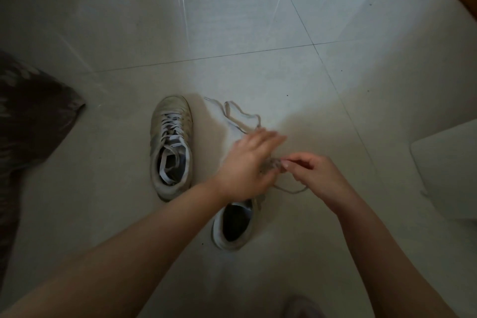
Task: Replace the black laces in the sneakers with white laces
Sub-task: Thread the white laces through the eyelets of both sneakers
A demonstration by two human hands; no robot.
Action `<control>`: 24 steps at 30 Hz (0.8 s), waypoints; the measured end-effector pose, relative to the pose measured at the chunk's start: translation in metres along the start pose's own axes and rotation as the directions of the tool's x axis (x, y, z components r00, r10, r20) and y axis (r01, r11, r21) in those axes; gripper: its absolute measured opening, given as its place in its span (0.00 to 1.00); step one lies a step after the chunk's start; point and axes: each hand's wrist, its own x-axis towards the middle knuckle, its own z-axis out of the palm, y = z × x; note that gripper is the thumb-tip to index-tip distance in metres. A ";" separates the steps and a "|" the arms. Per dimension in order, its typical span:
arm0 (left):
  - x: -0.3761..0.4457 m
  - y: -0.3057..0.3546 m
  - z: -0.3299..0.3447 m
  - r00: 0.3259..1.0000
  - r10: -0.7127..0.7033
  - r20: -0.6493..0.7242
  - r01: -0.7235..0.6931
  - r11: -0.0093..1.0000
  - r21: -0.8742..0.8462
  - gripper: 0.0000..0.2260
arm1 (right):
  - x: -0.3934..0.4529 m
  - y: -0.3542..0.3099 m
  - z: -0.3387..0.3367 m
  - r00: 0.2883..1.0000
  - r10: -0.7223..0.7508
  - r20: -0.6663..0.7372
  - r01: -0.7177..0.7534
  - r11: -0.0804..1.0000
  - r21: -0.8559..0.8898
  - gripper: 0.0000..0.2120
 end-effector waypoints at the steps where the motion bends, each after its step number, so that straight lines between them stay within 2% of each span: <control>1: -0.001 0.005 0.003 0.996 0.050 0.071 -0.050 0.999 0.000 0.24 | -0.002 -0.003 0.000 0.999 -0.024 0.033 0.023 1.000 0.019 0.05; 3: -0.001 0.008 0.005 0.997 0.032 0.071 -0.030 0.999 -0.029 0.18 | -0.003 -0.005 0.000 0.998 -0.049 0.028 0.045 0.991 0.129 0.06; 4: 0.000 0.008 0.003 0.999 -0.004 0.044 0.006 0.999 -0.049 0.14 | -0.002 -0.004 -0.001 0.999 -0.033 -0.016 0.036 0.969 0.245 0.07; 7: 0.001 -0.002 -0.003 0.995 -0.083 0.057 0.086 0.994 -0.064 0.05 | 0.007 0.002 -0.014 0.976 0.127 -0.179 0.017 0.768 0.640 0.07; 9: -0.002 -0.008 -0.004 0.993 -0.090 0.070 0.092 0.996 -0.017 0.05 | 0.012 0.007 -0.025 0.944 0.215 -0.251 0.040 0.680 0.732 0.09; 11: -0.006 -0.010 -0.001 0.991 -0.111 0.072 0.118 0.988 -0.102 0.07 | 0.013 0.014 -0.027 0.927 0.268 -0.261 0.020 0.663 0.749 0.09; 12: -0.006 -0.008 -0.001 0.987 -0.132 0.092 0.147 0.973 -0.180 0.10 | 0.012 0.015 -0.024 0.932 0.271 -0.238 -0.016 0.690 0.723 0.09; 13: -0.006 -0.005 -0.002 0.980 -0.150 0.135 0.177 0.958 -0.224 0.17 | 0.009 0.014 -0.021 0.949 0.248 -0.192 -0.059 0.742 0.668 0.09; 15: -0.002 0.002 -0.001 0.982 -0.087 0.166 0.113 0.981 -0.157 0.32 | 0.001 0.007 -0.013 0.991 0.135 -0.017 -0.113 0.889 0.443 0.07; 16: -0.001 0.008 -0.001 0.988 -0.035 0.150 0.051 0.993 -0.102 0.32 | -0.002 0.002 -0.010 0.994 0.076 0.081 -0.095 0.955 0.279 0.07; 17: 0.000 0.014 -0.001 0.992 0.004 0.125 0.007 0.996 -0.089 0.28 | -0.005 -0.003 -0.007 0.989 0.030 0.145 -0.051 0.988 0.145 0.06; 18: 0.001 0.017 0.000 0.994 0.017 0.104 -0.005 0.993 -0.116 0.21 | -0.005 -0.006 -0.005 0.988 -0.011 0.152 -0.003 0.996 0.091 0.06; 20: 0.002 0.019 -0.006 0.991 -0.056 0.119 0.081 0.972 -0.222 0.07 | -0.001 -0.011 -0.006 0.997 -0.077 0.015 0.072 0.975 0.211 0.08; 21: 0.002 0.015 -0.009 0.986 -0.100 0.135 0.132 0.957 -0.258 0.05 | 0.002 -0.012 -0.009 0.993 -0.068 -0.093 0.095 0.941 0.326 0.07; 24: 0.002 -0.003 -0.026 0.977 -0.160 0.143 0.195 0.940 -0.279 0.11 | 0.012 -0.008 -0.024 0.939 0.113 -0.324 0.084 0.839 0.537 0.06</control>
